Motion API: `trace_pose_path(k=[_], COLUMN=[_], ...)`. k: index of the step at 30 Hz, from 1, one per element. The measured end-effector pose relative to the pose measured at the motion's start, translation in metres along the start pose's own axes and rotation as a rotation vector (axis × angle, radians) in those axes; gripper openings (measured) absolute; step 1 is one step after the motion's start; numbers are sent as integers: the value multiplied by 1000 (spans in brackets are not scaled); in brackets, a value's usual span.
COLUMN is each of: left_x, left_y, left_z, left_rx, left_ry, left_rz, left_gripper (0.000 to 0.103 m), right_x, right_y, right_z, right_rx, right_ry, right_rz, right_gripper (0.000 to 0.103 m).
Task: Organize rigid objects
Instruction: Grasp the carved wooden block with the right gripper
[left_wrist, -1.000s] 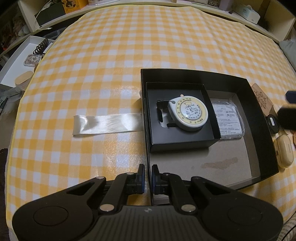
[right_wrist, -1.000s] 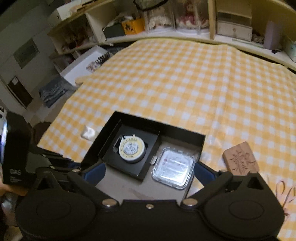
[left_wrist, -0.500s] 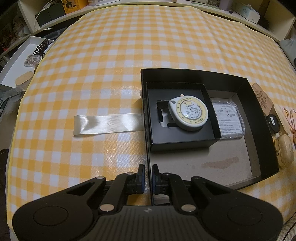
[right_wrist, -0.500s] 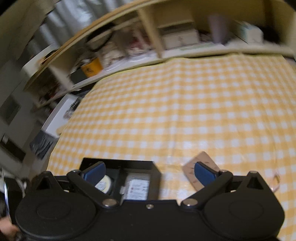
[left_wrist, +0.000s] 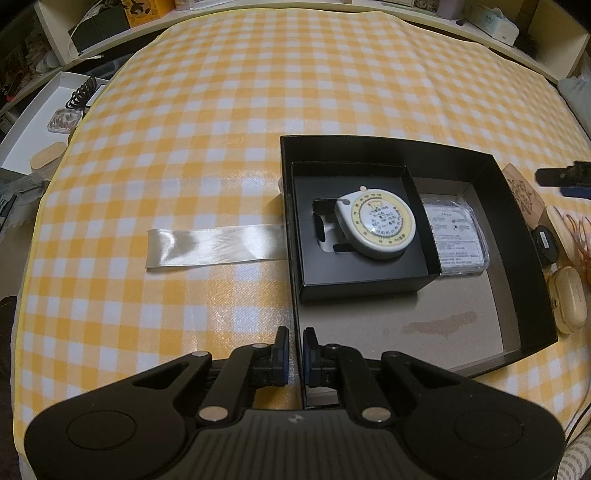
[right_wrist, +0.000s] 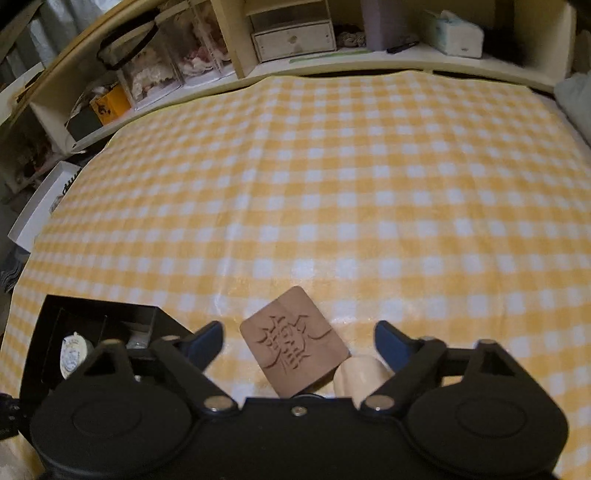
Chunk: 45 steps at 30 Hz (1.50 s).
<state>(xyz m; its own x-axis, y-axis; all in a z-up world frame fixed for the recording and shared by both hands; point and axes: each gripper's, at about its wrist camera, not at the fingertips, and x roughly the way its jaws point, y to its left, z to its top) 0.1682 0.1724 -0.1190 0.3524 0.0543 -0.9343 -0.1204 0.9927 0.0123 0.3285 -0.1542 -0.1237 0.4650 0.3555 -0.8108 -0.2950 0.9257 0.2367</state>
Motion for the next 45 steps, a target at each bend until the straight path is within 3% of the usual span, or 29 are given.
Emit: trace_pose_path(k=[9, 20, 22, 23, 29, 31, 32, 33, 35, 39, 45], left_x=[3, -2, -4, -5, -10, -13, -13, -12, -14, -16, -13], left_y=[-2, -3, -3, -2, -1, -1, -1, -1, -2, -2, -2], left_z=[-3, 2, 3, 3, 3, 3, 4, 4, 4, 4, 3], left_rx=[14, 6, 2, 0, -7, -7, -7, -7, -7, -8, -9], left_ry=[4, -10, -15, -18, -22, -23, -23, -23, -24, -19, -8], left_rz=[5, 15, 15, 15, 18, 18, 18, 18, 17, 16, 12], left_gripper=[10, 6, 6, 6, 6, 6, 6, 6, 6, 6, 6], right_x=[20, 33, 33, 32, 22, 23, 23, 23, 24, 28, 40], right_y=[8, 38, 41, 43, 44, 46, 46, 46, 45, 39, 25], right_z=[-9, -21, -23, -23, -16, -17, -18, -20, -21, -19, -18], right_rx=[-178, -403, -434, -447, -418, -425, -433, -438, -450, -467, -448], right_ry=[16, 10, 5, -1, -13, 1, 0, -8, -30, -24, 5], right_rz=[60, -36, -65, -88, -61, -65, -74, -85, -106, -109, -87], right_gripper=[74, 74, 66, 54, 22, 24, 38, 59, 73, 83, 80])
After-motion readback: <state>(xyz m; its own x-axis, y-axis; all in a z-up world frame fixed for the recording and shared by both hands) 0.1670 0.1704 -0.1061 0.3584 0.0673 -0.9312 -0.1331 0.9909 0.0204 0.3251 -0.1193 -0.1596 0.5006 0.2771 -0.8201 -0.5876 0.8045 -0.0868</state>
